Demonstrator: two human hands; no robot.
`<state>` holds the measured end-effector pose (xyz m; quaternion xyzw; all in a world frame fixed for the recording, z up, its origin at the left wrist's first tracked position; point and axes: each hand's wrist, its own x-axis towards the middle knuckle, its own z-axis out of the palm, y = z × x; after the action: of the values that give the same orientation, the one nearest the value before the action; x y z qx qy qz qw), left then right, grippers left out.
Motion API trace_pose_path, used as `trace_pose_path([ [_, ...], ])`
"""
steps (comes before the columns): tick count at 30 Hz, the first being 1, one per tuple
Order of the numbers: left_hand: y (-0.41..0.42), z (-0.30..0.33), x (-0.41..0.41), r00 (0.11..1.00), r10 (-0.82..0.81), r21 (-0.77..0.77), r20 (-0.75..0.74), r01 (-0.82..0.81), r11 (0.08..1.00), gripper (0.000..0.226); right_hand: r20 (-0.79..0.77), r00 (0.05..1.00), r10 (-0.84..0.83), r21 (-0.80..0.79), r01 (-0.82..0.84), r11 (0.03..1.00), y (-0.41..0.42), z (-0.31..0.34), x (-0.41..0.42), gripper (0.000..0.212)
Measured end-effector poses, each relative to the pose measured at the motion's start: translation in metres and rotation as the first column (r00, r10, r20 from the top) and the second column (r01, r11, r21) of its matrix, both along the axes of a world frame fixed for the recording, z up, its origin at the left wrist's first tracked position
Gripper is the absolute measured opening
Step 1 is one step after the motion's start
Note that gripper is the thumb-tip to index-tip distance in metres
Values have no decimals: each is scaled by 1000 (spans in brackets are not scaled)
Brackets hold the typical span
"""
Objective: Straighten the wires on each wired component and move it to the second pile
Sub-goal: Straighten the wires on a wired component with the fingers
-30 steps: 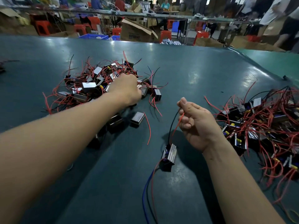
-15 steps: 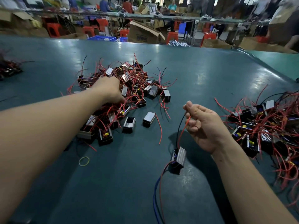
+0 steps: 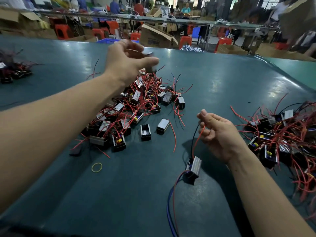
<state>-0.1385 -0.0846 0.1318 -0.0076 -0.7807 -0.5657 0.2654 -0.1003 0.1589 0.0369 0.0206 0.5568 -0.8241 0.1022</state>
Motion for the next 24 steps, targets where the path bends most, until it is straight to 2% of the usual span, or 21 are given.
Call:
trace_pose_path([
  [2,20,4,19,986,-161,-42,-45,159,986,39,-5,1000,6,9,-6,1000,0,-1,0,21],
  [4,39,-4,38,946,-323,30,36,322,946,34,-12,1000,13,15,-13,1000,2,-2,0,20],
  [5,47,-12,45,928,-354,40,117,352,935,33,-16,1000,14,12,-14,1000,2,-2,1,18],
  [8,63,-50,62,901,-287,-81,326,329,941,35,-21,1000,23,20,-23,1000,2,-3,0,14],
  [10,68,-77,69,917,-194,-236,350,287,928,42,-8,999,45,49,-44,998,1,-4,1,19],
  [12,70,-99,72,943,-122,-266,309,209,941,43,16,998,62,92,-63,994,-1,-5,3,21],
  [17,76,-124,79,968,-154,-22,199,161,987,31,34,995,96,136,-100,986,-5,-9,3,13],
  [19,74,-123,80,974,-194,72,116,186,980,27,24,994,102,142,-105,984,-5,-9,2,19],
  [21,71,-121,82,971,-225,97,76,218,971,24,9,993,115,139,-115,984,-4,-9,2,25],
  [24,71,-121,84,952,-295,153,79,281,947,5,-36,988,152,101,-147,984,-4,-8,1,23],
])
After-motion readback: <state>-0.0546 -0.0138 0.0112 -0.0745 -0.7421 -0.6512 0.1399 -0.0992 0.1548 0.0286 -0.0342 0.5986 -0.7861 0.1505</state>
